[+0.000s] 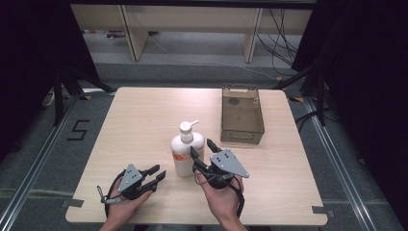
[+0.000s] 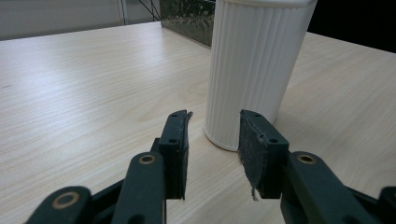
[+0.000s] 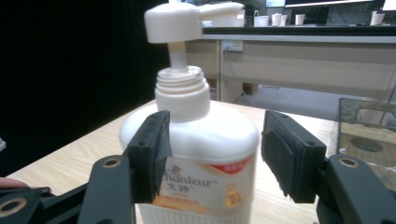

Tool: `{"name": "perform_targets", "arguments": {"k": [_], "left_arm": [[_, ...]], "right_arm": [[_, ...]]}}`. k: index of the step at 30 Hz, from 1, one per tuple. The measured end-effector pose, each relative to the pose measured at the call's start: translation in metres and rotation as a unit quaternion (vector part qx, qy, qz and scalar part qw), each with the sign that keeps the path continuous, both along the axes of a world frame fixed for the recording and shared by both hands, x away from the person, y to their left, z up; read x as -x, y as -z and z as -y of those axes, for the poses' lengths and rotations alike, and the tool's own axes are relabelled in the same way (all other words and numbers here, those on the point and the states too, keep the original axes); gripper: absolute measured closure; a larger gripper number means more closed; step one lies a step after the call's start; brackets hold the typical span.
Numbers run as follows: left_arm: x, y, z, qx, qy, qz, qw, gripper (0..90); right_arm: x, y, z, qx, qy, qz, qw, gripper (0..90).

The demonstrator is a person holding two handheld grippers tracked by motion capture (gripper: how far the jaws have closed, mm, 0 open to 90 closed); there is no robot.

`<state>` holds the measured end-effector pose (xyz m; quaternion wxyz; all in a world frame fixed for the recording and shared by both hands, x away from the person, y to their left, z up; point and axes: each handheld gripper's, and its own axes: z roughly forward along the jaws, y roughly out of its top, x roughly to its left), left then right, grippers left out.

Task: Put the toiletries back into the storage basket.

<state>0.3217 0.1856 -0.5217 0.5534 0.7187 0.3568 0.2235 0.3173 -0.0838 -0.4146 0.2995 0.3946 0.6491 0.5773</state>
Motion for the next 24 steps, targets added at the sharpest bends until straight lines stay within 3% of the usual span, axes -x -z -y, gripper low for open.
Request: {"name": "perform_targets", "arguments": {"k": [7,11,12,13,22,23,24], "left_arm": [[-0.001,0.001,0.001,0.007,-0.001,0.003,1.0000,61.4],[0.000,0.001,0.000,0.005,0.000,0.007,1.0000,60.8],[0.000,0.000,0.000,0.005,-0.002,0.007,1.0000,60.7],[0.001,0.000,0.000,0.002,-0.003,0.004,1.0000,60.6],[0.000,0.001,0.000,0.007,-0.002,0.005,1.0000,60.3],[0.000,0.001,0.000,0.006,-0.003,0.005,1.0000,60.4],[0.000,0.000,0.000,0.003,-0.004,0.003,1.0000,60.3]], "right_arm": [[-0.003,-0.007,-0.013,0.007,-0.010,-0.006,0.9999,44.3],[-0.006,-0.010,-0.017,0.008,-0.008,0.002,0.9999,45.8],[-0.007,-0.011,-0.017,0.021,-0.002,0.014,0.9997,45.9],[-0.006,-0.011,-0.020,0.005,-0.003,-0.001,1.0000,46.2],[-0.012,-0.025,-0.029,0.013,0.012,0.013,0.9998,46.7],[-0.013,-0.027,-0.030,0.023,0.015,0.020,0.9994,46.6],[-0.013,-0.028,-0.033,0.013,0.012,0.012,0.9998,46.6]]}}
